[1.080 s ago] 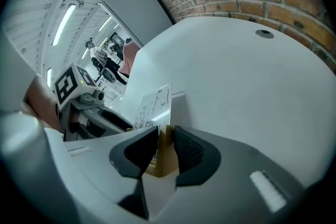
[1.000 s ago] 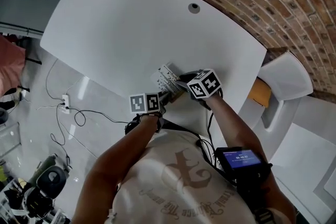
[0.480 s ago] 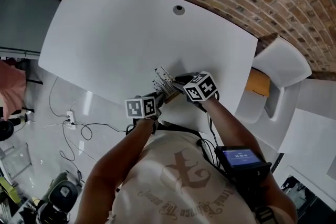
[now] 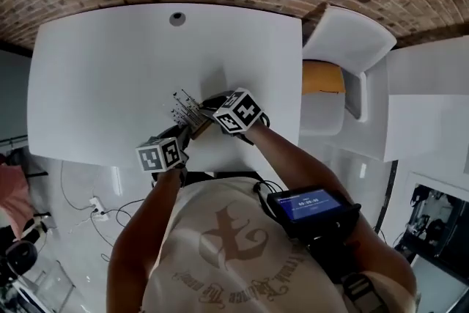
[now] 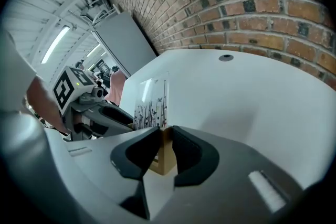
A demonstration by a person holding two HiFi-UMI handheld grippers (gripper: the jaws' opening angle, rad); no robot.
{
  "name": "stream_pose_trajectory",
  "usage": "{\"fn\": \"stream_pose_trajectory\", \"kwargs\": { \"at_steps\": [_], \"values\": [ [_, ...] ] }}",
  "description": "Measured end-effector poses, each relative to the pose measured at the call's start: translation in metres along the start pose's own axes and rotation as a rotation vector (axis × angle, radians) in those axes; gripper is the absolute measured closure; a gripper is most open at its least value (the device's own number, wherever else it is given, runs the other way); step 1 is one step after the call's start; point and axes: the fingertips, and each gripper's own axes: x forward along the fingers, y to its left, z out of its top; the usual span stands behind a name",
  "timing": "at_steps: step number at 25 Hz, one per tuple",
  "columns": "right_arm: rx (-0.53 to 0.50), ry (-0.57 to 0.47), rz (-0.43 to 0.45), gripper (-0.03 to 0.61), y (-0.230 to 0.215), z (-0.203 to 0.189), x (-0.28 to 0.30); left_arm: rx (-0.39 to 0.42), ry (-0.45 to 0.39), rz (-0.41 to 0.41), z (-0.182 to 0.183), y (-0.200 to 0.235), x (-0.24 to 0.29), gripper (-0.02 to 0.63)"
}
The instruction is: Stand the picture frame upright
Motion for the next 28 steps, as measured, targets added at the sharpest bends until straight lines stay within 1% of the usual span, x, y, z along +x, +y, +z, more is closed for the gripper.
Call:
{"fn": "stream_pose_trajectory", "kwargs": {
  "at_steps": [4, 8, 15, 20, 28],
  "values": [
    [0.038, -0.043, -0.050, 0.494, -0.017, 0.001, -0.016, 0.086, 0.020, -0.033, 0.015, -0.013, 0.013, 0.483],
    [0.063, -0.083, -0.077, 0.494, -0.029, 0.007, -0.028, 0.143, 0.020, -0.053, 0.031, -0.021, 0.020, 0.485],
    [0.119, -0.170, -0.144, 0.494, -0.051, 0.016, -0.046, 0.321, 0.042, -0.071, 0.062, -0.033, 0.033, 0.485],
    [0.153, -0.233, -0.179, 0.495, -0.068, 0.024, -0.059, 0.422, 0.044, -0.085, 0.084, -0.044, 0.045, 0.485],
    [0.165, -0.336, -0.248, 0.495, -0.096, 0.038, -0.080, 0.566, 0.027, -0.109, 0.118, -0.061, 0.064, 0.486]
  ]
}}
